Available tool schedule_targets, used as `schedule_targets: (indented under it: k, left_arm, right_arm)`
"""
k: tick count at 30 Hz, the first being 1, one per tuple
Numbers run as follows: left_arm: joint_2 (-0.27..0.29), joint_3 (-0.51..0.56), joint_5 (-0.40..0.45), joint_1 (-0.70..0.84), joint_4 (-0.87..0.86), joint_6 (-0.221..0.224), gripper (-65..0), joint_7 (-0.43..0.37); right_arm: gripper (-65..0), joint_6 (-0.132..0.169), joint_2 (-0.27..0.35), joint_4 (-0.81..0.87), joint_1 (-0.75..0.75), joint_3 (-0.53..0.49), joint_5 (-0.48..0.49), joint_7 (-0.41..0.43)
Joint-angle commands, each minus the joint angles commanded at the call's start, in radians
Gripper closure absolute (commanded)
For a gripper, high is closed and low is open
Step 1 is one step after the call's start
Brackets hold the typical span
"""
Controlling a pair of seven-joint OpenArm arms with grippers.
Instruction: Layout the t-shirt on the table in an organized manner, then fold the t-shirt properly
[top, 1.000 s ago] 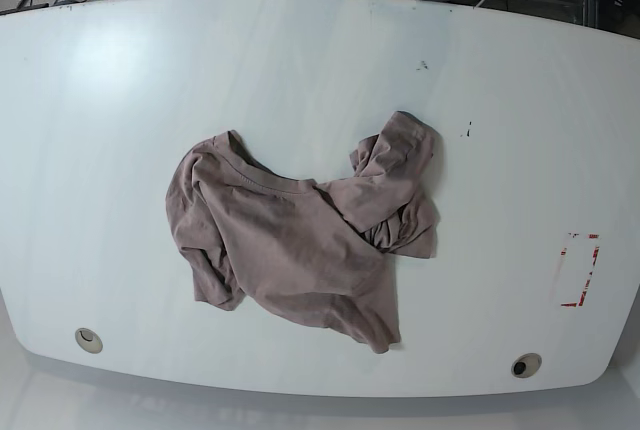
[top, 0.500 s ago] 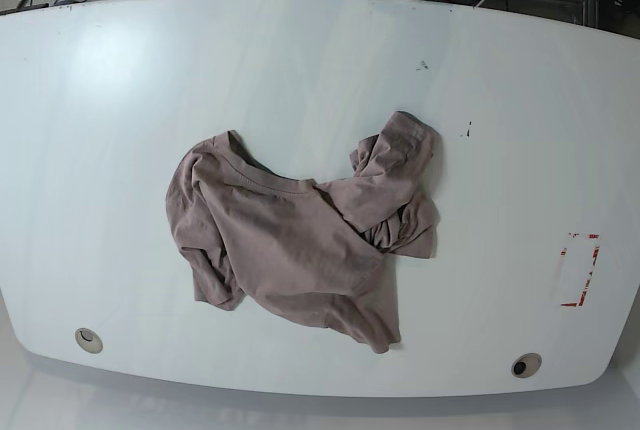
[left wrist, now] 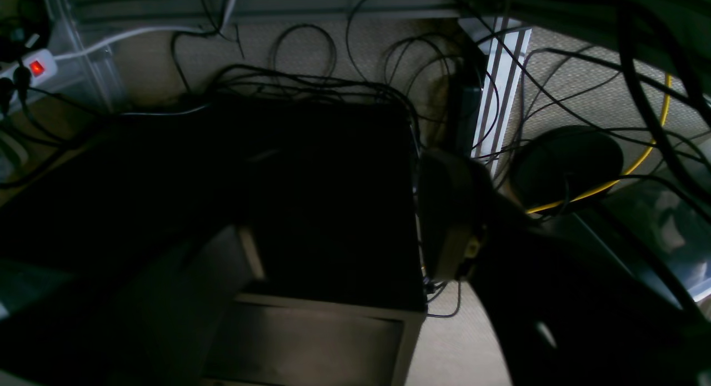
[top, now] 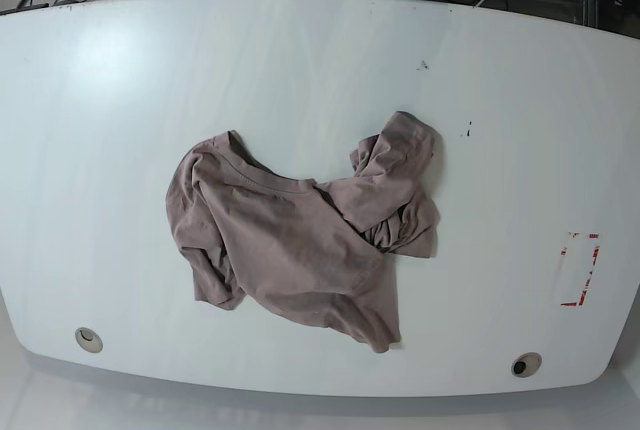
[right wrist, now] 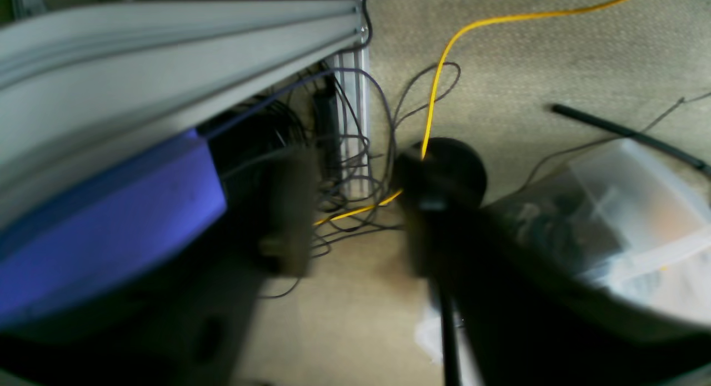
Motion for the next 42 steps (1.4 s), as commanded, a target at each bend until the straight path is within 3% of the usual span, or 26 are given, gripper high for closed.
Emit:
schedule_targets:
  k: [18,27,34,42]
  left_arm:
    - [0.000,0.000,0.000,0.336,0.496,0.000,-34.4,0.002]
    - [0.000,0.000,-0.002,0.578,0.861,0.000,-34.7,0.003]
    - [-0.002,-0.002,-0.002,0.697,1.039,0.000,-34.7,0.006]
    - [-0.063,-0.003,-0.049,0.819,1.224,0.000,-34.7,0.006]
  right_arm:
    - [-31.2,-0.002,0.006,0.419,-0.308,0.002,0.002,0.000]
    - [-30.9,-0.002,0.005,0.697,-0.519,0.003,0.002,0.000]
    - [-30.8,-0.002,0.000,0.852,-0.631,0.012,0.002,-0.002]
    - [-30.8,0.008,-0.048,1.000,-0.724,0.098,0.003,-0.009]
